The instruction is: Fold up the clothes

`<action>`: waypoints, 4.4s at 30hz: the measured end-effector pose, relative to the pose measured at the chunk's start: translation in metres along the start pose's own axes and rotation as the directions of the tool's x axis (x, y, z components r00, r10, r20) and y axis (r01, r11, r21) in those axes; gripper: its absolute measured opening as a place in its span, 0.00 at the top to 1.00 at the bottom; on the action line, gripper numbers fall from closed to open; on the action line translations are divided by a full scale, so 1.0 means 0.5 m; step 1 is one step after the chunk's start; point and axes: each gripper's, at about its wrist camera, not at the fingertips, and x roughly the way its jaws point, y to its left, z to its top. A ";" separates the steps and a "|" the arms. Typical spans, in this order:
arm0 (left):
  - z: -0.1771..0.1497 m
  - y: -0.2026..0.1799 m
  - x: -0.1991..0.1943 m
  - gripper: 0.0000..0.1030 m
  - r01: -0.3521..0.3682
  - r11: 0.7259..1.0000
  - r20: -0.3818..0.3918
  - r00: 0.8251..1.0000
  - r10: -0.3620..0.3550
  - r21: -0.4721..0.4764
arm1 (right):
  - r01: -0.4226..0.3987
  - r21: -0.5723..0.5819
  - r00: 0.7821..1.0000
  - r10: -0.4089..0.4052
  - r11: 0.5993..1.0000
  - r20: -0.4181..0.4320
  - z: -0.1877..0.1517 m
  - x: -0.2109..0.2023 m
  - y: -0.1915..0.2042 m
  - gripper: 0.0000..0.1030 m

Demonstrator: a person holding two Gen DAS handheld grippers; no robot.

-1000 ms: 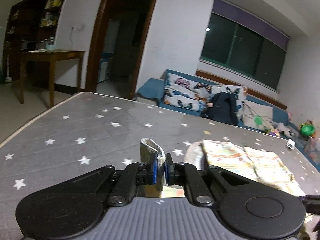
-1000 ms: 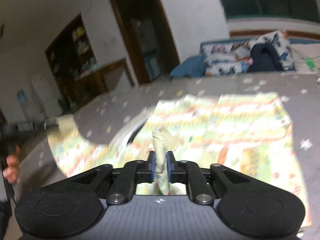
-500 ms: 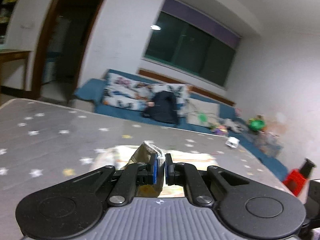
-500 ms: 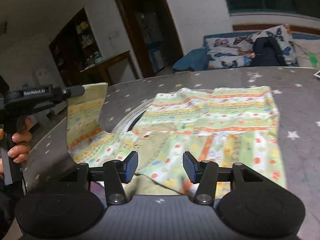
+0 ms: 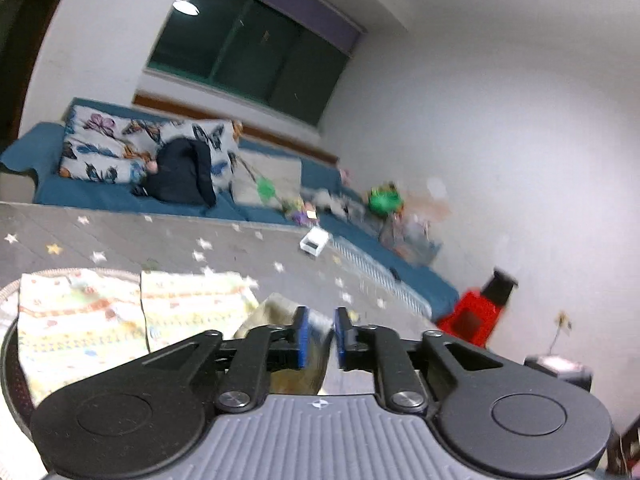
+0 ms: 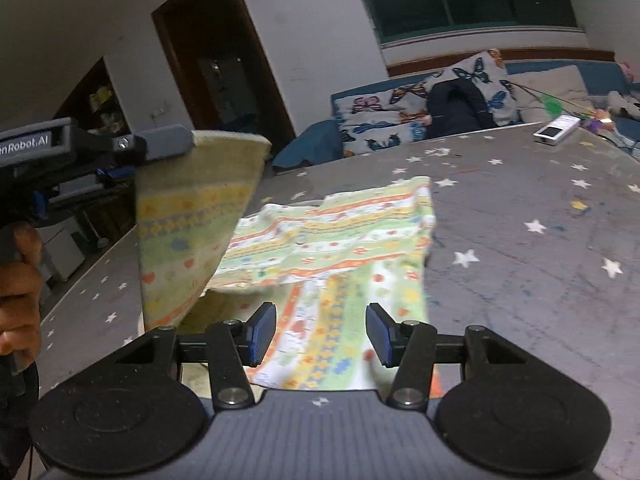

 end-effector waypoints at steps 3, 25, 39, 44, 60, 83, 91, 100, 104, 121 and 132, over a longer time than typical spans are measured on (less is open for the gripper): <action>-0.004 0.019 -0.024 0.74 -0.009 1.000 0.013 1.000 0.008 0.019 | 0.027 -0.007 1.000 -0.027 1.000 0.005 -0.003 -0.012 -0.011 0.51; -0.184 0.105 -0.057 0.77 -0.322 0.908 -0.217 0.898 0.383 0.268 | 0.020 -0.295 0.991 -0.058 0.955 -0.120 -0.013 0.105 0.072 0.52; -0.151 0.109 -0.122 0.75 -0.325 0.888 -0.156 0.908 0.389 0.326 | -0.059 -0.622 0.963 -0.119 0.781 -0.241 -0.085 -0.028 0.106 0.46; -0.155 0.100 -0.135 0.74 -0.313 0.881 -0.160 0.908 0.387 0.355 | -0.131 -0.663 0.963 -0.063 0.737 -0.260 -0.122 -0.040 0.129 0.43; -0.198 0.022 -0.123 0.51 -0.141 0.810 -0.158 0.948 0.276 0.570 | -0.101 -0.543 0.993 0.050 0.833 -0.108 -0.024 0.008 0.154 0.87; -0.182 0.030 -0.010 0.80 -0.097 0.826 -0.170 0.959 0.227 0.556 | -0.086 -0.529 0.996 0.056 0.844 -0.073 0.037 0.028 0.123 0.46; -0.178 0.032 -0.022 0.78 -0.105 0.829 -0.169 0.957 0.234 0.549 | -0.034 -0.617 0.991 -0.052 0.786 -0.120 -0.025 0.074 0.113 0.47; -0.201 0.037 -0.046 0.66 -0.111 0.785 -0.154 0.955 0.254 0.609 | -0.040 -0.530 0.990 -0.037 0.847 -0.134 -0.012 0.106 0.108 0.79; -0.216 0.040 -0.058 0.67 -0.116 0.753 -0.143 0.952 0.270 0.648 | -0.035 -0.516 0.992 -0.034 0.856 -0.125 0.000 0.102 0.109 0.80; -0.214 0.048 -0.126 0.94 -0.127 0.797 -0.127 0.961 0.247 0.591 | -0.035 -0.485 0.993 -0.024 0.874 -0.114 -0.013 0.077 0.120 0.87; -0.213 0.033 -0.243 0.94 -0.099 0.830 -0.147 0.966 0.212 0.549 | -0.120 -0.480 0.987 0.054 0.869 -0.149 -0.051 -0.004 0.171 0.88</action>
